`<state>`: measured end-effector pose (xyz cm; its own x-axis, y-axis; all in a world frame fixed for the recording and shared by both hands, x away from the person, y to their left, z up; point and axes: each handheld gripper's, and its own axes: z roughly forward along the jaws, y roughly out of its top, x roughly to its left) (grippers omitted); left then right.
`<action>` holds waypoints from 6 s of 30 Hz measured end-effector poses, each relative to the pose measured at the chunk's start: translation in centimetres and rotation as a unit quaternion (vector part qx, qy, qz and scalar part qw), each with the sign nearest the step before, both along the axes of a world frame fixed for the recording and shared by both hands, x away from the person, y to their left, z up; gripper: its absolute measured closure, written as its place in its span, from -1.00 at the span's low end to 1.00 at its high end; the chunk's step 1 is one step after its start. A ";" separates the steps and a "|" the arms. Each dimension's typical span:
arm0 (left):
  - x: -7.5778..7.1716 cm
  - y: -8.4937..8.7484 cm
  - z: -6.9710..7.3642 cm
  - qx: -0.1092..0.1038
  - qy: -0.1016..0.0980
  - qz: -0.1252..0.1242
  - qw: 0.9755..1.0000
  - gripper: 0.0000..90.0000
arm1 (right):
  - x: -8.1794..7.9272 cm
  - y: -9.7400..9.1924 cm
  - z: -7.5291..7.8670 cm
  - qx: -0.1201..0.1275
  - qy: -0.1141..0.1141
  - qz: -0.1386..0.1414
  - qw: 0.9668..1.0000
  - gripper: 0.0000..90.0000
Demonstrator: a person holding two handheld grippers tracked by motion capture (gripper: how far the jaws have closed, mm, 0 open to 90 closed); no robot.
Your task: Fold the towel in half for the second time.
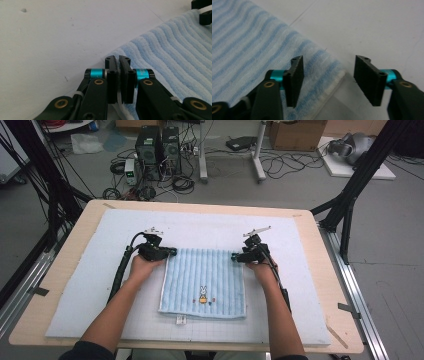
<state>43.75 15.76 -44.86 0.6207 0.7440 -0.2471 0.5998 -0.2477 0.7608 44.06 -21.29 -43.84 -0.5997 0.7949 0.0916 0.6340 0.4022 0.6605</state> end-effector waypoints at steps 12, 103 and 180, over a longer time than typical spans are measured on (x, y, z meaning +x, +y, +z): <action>1.0 0.9 1.6 -0.048 -0.042 0.030 0.997 0.90 | 0.5 1.1 1.6 -0.018 -0.042 0.005 0.999 0.88; -13.3 4.6 2.2 -0.143 -0.125 -0.032 0.981 0.16 | -15.2 -3.5 2.0 0.166 -0.098 0.122 0.974 0.25; -10.6 6.4 3.2 -0.086 -0.191 0.016 0.978 -0.58 | -13.3 -5.8 2.9 0.079 -0.139 -0.042 0.986 -0.75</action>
